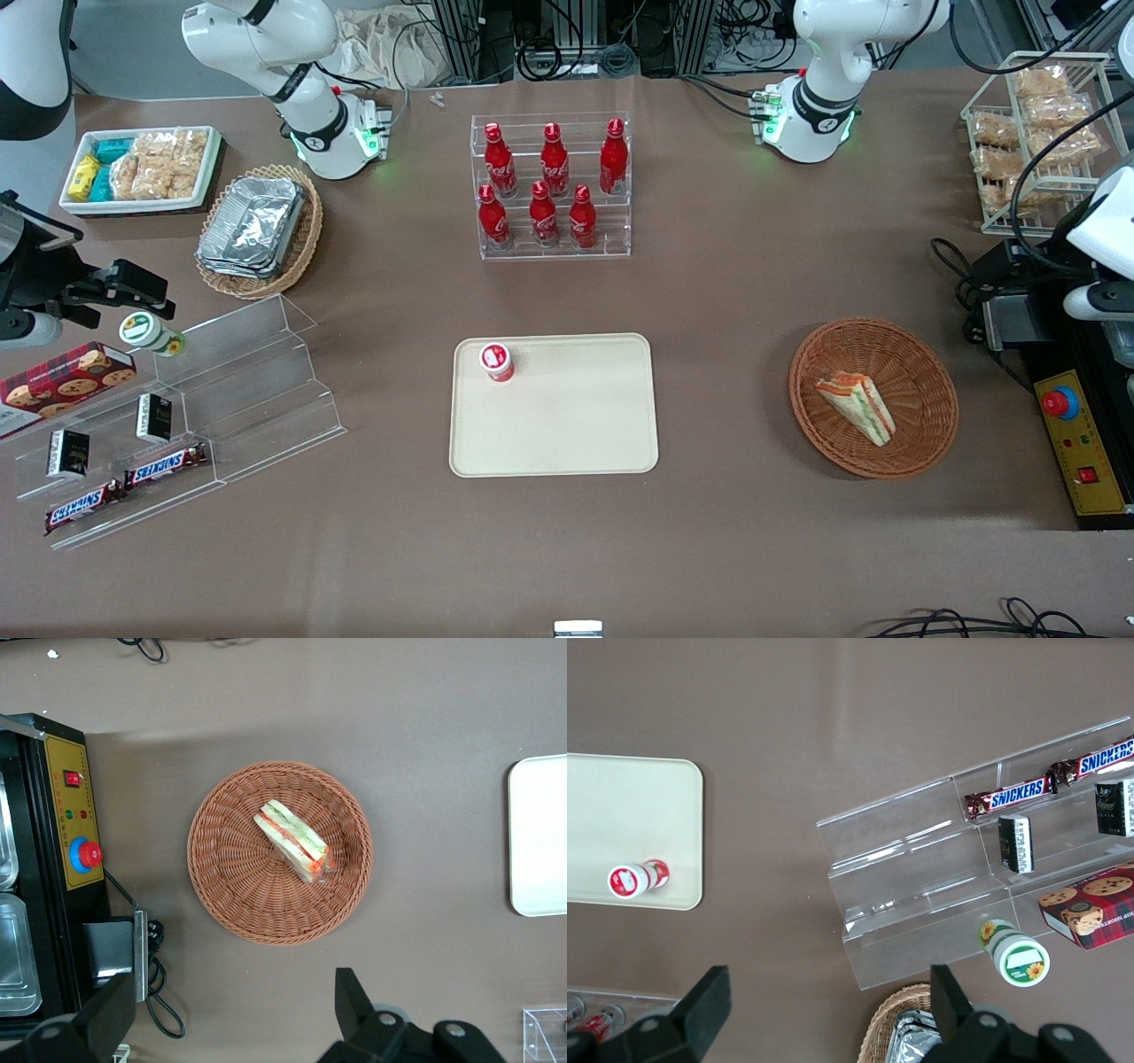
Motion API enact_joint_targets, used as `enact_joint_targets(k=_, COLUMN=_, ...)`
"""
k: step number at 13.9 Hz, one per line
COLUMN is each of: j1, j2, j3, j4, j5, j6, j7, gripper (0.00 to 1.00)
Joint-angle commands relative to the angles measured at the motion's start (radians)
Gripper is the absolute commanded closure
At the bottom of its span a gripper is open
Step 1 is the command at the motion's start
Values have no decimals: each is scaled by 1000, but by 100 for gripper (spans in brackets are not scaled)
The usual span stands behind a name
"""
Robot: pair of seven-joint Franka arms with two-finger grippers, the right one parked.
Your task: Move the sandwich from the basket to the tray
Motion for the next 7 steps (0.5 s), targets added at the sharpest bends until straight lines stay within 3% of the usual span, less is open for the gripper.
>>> enact_joint_targets(k=1, j1=-14, j2=-23, j3=14, j4=-3, j5=-13, j6=-17, j7=-5, gripper=0)
enact_joint_targets(k=7, j1=-11, j2=-16, j3=13, j4=-9, j5=-11, j6=-19, j7=8, gripper=0)
